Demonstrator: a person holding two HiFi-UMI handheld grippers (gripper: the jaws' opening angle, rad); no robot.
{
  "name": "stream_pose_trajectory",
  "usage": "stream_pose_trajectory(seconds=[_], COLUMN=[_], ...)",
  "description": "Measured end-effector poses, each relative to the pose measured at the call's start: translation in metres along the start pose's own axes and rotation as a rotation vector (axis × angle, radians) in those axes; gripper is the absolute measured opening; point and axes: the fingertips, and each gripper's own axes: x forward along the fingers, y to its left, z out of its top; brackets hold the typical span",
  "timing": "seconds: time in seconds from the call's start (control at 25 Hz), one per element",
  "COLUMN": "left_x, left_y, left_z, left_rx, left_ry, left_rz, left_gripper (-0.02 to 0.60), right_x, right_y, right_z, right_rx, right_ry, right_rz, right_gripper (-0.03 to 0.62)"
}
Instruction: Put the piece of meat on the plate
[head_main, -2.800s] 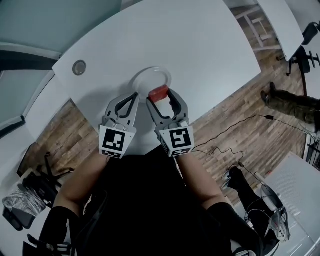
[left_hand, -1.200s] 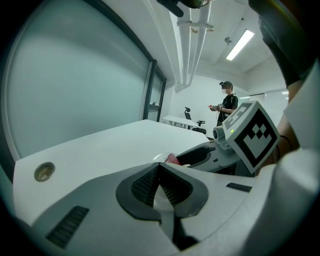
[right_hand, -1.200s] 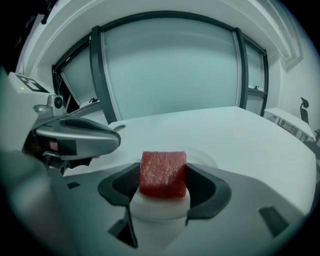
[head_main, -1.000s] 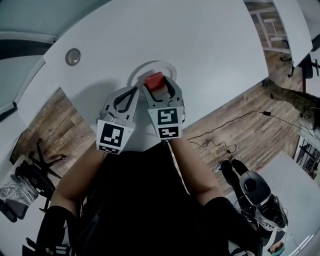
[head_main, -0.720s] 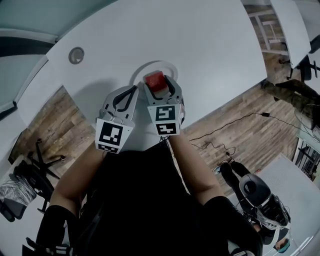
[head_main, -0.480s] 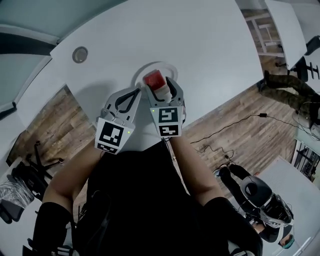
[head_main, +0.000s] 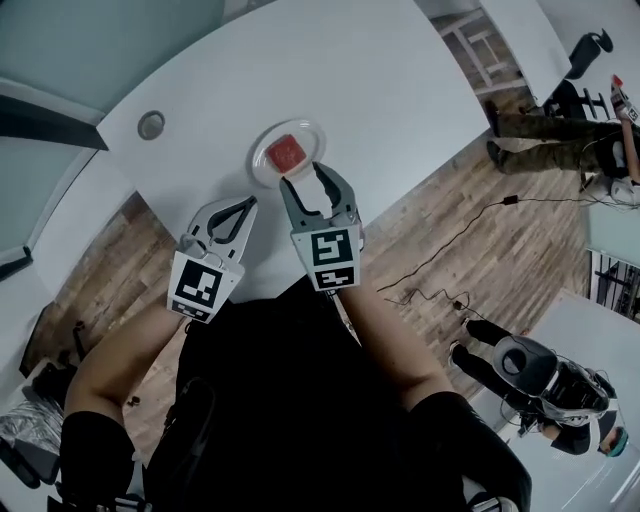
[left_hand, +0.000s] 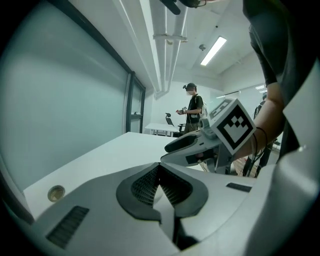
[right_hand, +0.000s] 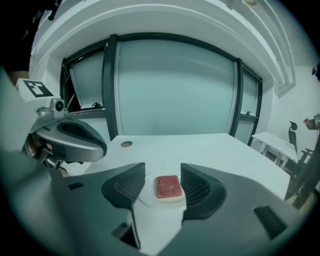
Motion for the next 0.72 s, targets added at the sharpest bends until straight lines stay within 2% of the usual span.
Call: stream_pose_trajectory(seconds=[0.36, 0.52, 0.72], left_x=[-0.026, -0.050, -0.077], left_y=[-0.013, -0.020, -0.035], left_z=[0.058, 0.091, 0.119], left_rx=[-0.004, 0.005, 0.011], left_ry=[-0.171, -0.255, -0.308], left_rz=[0.069, 0.080, 0.065], left_gripper=[-0.008, -0.008, -0.008], right_x=[-0.083, -0.122, -0.158], right_y=[0.017, 0.022, 0.042], right_z=[0.055, 0.079, 0.112], right_rx=[0.070, 0.102, 0.132], right_ry=[-0.226, -0.335, -0.474], right_rz=[-0.068, -0.104, -0.066], right_gripper=[0.103, 0.004, 0.003])
